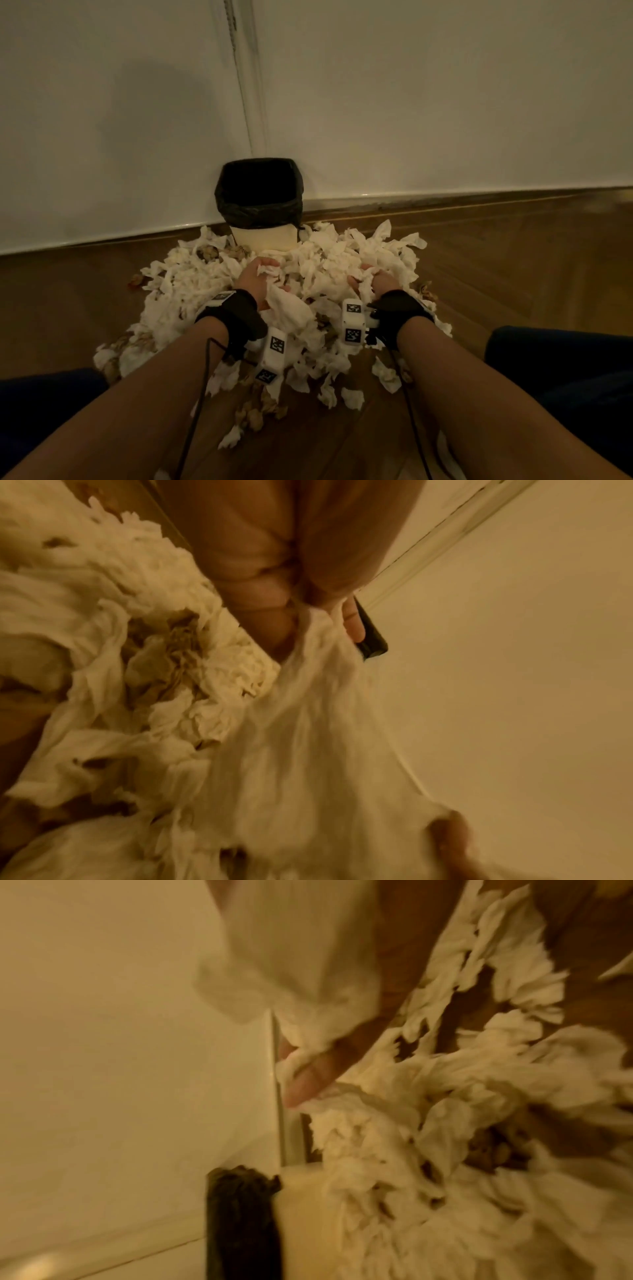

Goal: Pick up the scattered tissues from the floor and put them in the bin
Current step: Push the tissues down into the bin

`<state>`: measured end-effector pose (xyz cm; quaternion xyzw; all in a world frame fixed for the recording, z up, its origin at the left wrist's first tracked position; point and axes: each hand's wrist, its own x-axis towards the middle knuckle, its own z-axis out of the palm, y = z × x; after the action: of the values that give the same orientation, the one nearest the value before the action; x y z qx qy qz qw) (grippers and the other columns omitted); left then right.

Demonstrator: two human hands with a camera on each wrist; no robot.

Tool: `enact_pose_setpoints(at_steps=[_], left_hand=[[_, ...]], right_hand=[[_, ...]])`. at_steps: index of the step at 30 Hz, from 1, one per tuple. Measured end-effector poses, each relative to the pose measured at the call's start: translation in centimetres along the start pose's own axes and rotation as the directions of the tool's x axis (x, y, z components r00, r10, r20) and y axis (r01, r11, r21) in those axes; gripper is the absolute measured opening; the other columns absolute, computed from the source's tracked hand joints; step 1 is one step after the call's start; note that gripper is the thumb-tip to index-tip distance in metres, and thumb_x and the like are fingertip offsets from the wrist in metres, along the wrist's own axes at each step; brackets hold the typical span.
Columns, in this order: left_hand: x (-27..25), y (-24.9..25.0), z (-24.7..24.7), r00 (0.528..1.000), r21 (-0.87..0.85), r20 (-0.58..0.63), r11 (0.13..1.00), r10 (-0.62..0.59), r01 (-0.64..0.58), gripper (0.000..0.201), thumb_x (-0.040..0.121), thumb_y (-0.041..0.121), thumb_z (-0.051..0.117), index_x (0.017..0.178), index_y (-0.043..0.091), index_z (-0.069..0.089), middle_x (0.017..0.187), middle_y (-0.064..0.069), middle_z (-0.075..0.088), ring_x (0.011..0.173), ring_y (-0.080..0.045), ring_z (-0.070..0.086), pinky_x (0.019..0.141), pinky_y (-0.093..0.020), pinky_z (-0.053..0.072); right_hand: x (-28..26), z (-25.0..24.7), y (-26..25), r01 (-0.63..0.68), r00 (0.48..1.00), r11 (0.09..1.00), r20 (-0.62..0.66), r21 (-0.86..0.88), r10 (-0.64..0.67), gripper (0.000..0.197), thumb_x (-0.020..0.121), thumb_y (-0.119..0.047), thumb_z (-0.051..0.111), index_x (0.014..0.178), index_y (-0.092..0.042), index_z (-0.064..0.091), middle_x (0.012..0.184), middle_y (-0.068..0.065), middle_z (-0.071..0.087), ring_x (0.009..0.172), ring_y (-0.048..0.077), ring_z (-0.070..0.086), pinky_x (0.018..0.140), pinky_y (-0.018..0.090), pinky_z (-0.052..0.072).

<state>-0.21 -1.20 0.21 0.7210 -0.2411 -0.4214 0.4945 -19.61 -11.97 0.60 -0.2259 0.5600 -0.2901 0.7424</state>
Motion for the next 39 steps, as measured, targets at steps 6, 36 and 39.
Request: enact_pose_setpoints(at_steps=[6, 36, 39], left_hand=[[-0.8, 6.2, -2.4, 0.980, 0.102, -0.114, 0.983, 0.164, -0.153, 0.039, 0.093, -0.010, 0.028, 0.079, 0.018, 0.051, 0.110, -0.021, 0.048, 0.086, -0.028, 0.052, 0.064, -0.034, 0.046], [-6.4, 23.3, -4.1, 0.933, 0.004, -0.029, 0.934, 0.358, -0.359, 0.028, 0.098, 0.014, 0.035, 0.117, 0.002, 0.051, 0.103, -0.008, 0.047, 0.079, -0.023, 0.048, 0.054, -0.017, 0.047], [-5.9, 22.7, -4.1, 0.925, 0.090, -0.034, 0.923, 0.377, -0.373, 0.035, 0.099, 0.010, 0.029, 0.126, -0.001, 0.050, 0.132, -0.019, 0.047, 0.117, -0.036, 0.047, 0.099, -0.034, 0.042]], right_hand=[[-4.7, 3.4, -5.2, 0.053, 0.987, 0.989, 0.144, 0.141, -0.073, 0.042, 0.100, -0.018, 0.037, 0.140, -0.005, 0.037, 0.143, 0.011, 0.042, 0.101, 0.033, 0.056, 0.061, 0.034, 0.050], [-12.4, 13.0, -13.2, 0.342, 0.821, 0.903, 0.386, 0.259, -0.421, 0.032, 0.089, -0.007, 0.025, 0.090, -0.003, 0.057, 0.073, 0.002, 0.049, 0.057, 0.009, 0.036, 0.050, 0.018, 0.027], [-11.0, 12.2, -12.6, 0.315, 0.839, 0.931, 0.404, 0.184, -0.364, 0.039, 0.095, -0.002, 0.027, 0.119, 0.001, 0.058, 0.078, 0.000, 0.062, 0.060, 0.006, 0.039, 0.058, 0.018, 0.036]])
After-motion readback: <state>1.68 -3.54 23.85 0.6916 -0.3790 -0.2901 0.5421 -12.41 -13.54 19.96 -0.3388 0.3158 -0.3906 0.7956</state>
